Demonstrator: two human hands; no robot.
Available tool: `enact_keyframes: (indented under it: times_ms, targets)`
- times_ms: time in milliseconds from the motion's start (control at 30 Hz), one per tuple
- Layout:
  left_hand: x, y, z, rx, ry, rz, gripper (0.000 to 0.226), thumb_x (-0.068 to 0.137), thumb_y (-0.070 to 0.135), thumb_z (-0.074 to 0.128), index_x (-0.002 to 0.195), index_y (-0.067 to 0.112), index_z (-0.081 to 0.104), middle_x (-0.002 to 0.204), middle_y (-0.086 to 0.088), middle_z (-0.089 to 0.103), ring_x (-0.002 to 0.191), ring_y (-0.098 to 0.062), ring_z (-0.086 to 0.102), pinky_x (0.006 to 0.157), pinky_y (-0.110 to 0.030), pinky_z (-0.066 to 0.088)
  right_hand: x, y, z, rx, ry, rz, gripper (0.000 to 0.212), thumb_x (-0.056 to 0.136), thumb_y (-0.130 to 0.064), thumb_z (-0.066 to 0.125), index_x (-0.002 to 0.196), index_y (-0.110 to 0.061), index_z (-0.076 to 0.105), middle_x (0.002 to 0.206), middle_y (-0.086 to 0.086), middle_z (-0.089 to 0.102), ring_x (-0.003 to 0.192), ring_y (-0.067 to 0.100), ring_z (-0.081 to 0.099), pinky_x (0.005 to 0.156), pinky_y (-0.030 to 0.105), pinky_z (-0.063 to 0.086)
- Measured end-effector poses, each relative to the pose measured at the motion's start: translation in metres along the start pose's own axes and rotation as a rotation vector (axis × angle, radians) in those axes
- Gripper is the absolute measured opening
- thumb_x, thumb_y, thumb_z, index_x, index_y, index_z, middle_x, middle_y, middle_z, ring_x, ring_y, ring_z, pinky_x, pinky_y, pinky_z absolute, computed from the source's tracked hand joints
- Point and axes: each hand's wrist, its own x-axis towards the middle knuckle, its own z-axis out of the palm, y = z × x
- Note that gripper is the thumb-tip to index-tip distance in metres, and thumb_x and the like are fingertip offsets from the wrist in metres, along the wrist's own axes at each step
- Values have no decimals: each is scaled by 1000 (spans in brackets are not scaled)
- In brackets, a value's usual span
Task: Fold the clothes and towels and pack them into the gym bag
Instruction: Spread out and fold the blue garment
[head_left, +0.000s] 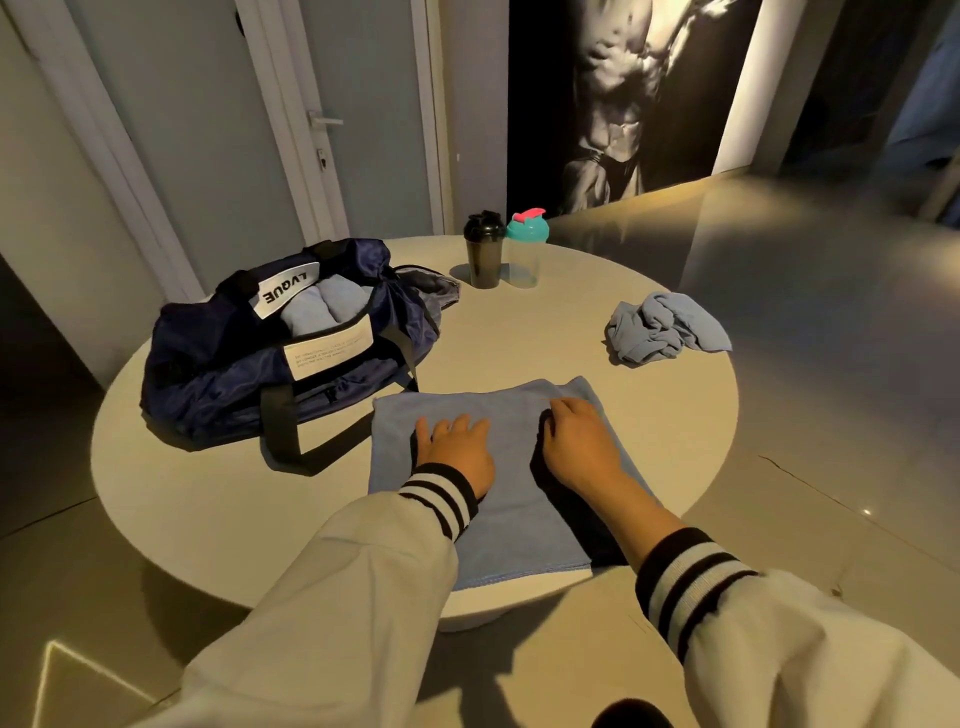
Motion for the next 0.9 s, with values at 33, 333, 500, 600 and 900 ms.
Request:
enact_keyframes:
  times_ms: [33, 333, 500, 600, 900]
  targets:
    - [2, 11, -3, -33, 21, 17, 54, 102, 27, 34, 156, 27, 25, 163, -1, 25, 148, -25, 22, 121, -52, -5, 2, 11, -4, 12, -2, 21, 26, 103, -13, 39, 99, 3, 60, 106, 22, 59, 98, 37, 51, 71, 33, 29]
    - [2, 69, 25, -183, 16, 194, 58, 105, 53, 21, 159, 33, 14, 167, 5, 8, 153, -16, 5, 123, -38, -2, 6, 57, -16, -173, -335, 124, 56, 107, -43, 15, 158, -20, 17, 167, 3, 7, 153, 26, 4, 119, 58, 7]
    - [3, 70, 28, -95, -7, 236, 62, 102, 60, 20, 159, 38, 7, 168, 6, -2, 154, -17, -4, 123, -42, -7, 0, 59, -20, -215, -252, 183, 58, 106, -41, 14, 160, -21, 7, 168, 1, -3, 154, 23, -7, 121, 58, -2]
    - [2, 71, 27, -98, 12, 242, 62, 102, 58, 26, 158, 37, 12, 168, 4, 3, 154, -19, 0, 124, -42, -3, 4, 46, -12, -167, -150, 16, 52, 107, -34, 23, 157, -19, 23, 167, 3, 11, 154, 22, 0, 122, 53, 4]
    - [-19, 84, 15, -40, 205, 193, 39, 103, 43, 36, 136, 30, 54, 135, 3, 53, 123, -22, 45, 103, -37, 29, -34, 53, -20, -51, 19, 2, 45, 94, -31, 28, 102, -10, 68, 103, 10, 60, 105, 34, 54, 78, 36, 35]
